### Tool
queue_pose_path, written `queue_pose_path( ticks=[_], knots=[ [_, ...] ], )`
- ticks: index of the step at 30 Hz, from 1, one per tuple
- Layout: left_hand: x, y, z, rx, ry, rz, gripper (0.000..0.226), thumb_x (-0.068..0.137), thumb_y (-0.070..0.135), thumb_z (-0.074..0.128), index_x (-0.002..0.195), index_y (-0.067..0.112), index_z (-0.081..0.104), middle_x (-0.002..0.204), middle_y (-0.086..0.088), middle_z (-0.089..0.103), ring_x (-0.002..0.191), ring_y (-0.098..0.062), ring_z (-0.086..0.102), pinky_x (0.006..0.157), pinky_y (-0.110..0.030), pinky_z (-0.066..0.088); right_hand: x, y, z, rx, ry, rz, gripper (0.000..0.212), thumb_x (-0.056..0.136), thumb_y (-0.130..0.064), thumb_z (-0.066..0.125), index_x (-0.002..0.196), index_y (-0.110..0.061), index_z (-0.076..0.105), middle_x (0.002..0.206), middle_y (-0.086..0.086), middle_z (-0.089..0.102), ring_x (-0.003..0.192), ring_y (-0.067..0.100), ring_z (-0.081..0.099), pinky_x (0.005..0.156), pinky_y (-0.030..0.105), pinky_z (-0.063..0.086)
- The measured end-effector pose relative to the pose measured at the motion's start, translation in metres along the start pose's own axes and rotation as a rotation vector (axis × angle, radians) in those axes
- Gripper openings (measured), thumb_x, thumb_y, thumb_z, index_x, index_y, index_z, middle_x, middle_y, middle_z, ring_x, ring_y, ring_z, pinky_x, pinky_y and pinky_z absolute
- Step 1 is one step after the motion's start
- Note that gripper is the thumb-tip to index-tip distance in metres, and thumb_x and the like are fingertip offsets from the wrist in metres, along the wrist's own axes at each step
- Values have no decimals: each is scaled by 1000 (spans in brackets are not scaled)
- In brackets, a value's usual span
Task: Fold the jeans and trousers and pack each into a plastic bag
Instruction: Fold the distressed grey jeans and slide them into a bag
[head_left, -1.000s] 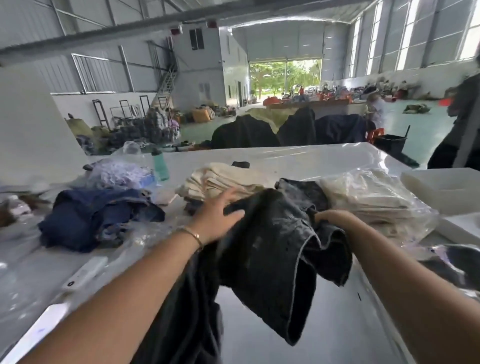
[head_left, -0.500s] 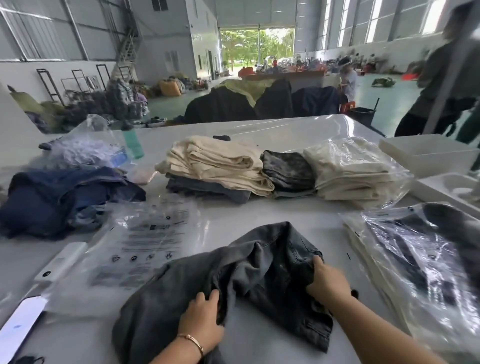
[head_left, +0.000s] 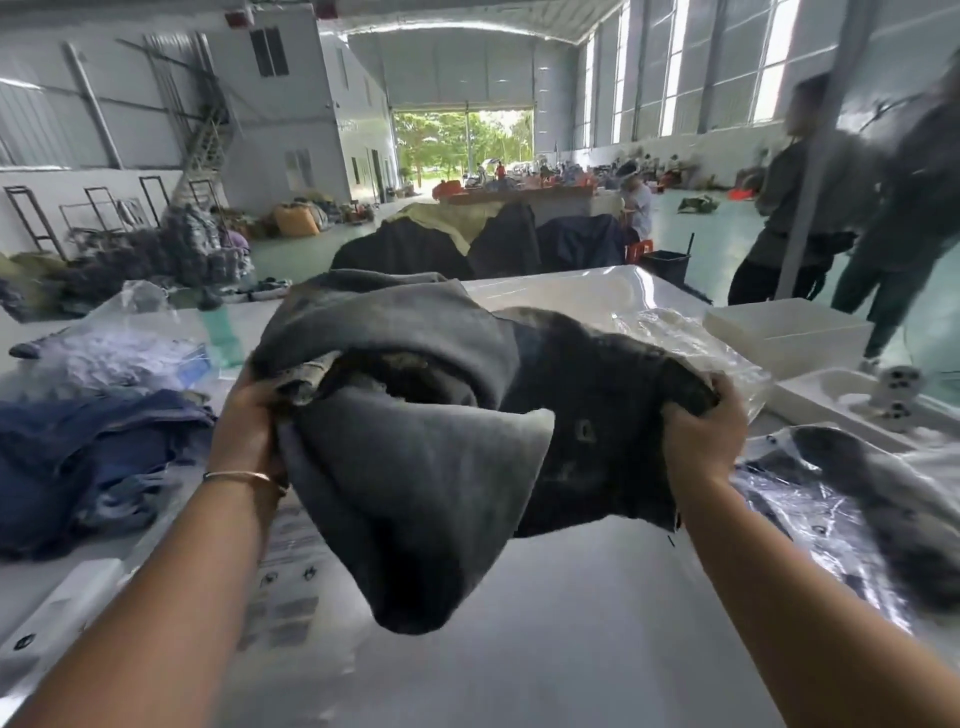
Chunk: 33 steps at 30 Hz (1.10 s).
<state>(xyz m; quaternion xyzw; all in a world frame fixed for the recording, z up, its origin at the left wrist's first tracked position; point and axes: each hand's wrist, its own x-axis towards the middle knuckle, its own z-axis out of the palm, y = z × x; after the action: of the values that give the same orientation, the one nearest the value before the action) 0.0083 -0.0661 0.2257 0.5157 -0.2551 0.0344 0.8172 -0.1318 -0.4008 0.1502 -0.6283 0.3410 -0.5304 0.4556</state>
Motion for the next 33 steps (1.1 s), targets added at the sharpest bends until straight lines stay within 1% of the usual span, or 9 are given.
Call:
queue_pose_path(
  ticks=[3,6,11,14,19,22,25,30,33],
  knots=[
    [-12,-53,-18,483,-34,-265,42,75,-10,65,107,16,66,102,-10,72,77,-8,67,67,-14,52,16,-63,9,140,81,-160,33,72,-7,59,100,-25,54,81,-18,56,79,11,55,80,34,51],
    [-39,-98,-30,1038,-69,-577,63,67,17,82,122,6,52,122,-16,56,119,-32,50,87,-29,42,1,-95,22,99,-56,-331,38,74,-7,67,99,-30,50,83,-23,55,77,0,54,76,30,53],
    [-61,-109,12,1231,-345,25,121,63,50,81,152,21,4,155,-8,11,140,-23,14,114,-42,19,-72,-72,50,-461,-622,-873,47,68,-4,66,108,-29,70,109,-5,68,103,22,60,82,32,41],
    [-56,-102,35,1125,-396,184,112,58,56,77,149,26,20,150,-1,31,138,-17,28,113,-32,26,-97,-62,64,-489,-883,-1037,55,64,0,61,109,-30,70,112,-7,64,110,23,53,90,38,31],
    [-36,-97,35,998,-368,-201,31,71,22,81,99,26,67,91,11,68,97,-20,64,63,-10,41,-82,-66,62,-214,-796,-634,39,76,-24,76,109,-25,55,103,-8,62,85,12,62,74,30,48],
    [-29,-93,41,1088,-229,-349,20,75,22,77,91,12,72,95,-9,71,86,-23,64,70,-27,43,-62,-61,51,-157,-664,-438,32,78,-41,74,100,-25,56,89,-12,62,72,4,59,62,23,47],
    [-24,-75,53,730,-41,-488,12,76,13,77,86,13,71,95,-11,71,81,-22,66,81,-31,52,-47,-40,40,-250,-645,-276,21,89,-20,60,109,-21,57,98,-3,63,82,12,58,67,28,45],
    [-7,-30,87,60,-166,-567,18,87,2,58,103,1,67,96,-17,71,82,-29,70,77,-40,58,-31,-8,27,-389,-583,-91,70,77,6,52,143,-13,37,142,12,42,127,31,41,106,41,37],
    [0,-5,94,-19,-358,-537,24,78,2,63,101,4,72,101,-14,72,92,-28,70,75,-36,58,-29,-10,24,171,-881,203,97,72,12,66,151,-23,23,147,7,39,119,25,54,102,46,45]
  ],
)
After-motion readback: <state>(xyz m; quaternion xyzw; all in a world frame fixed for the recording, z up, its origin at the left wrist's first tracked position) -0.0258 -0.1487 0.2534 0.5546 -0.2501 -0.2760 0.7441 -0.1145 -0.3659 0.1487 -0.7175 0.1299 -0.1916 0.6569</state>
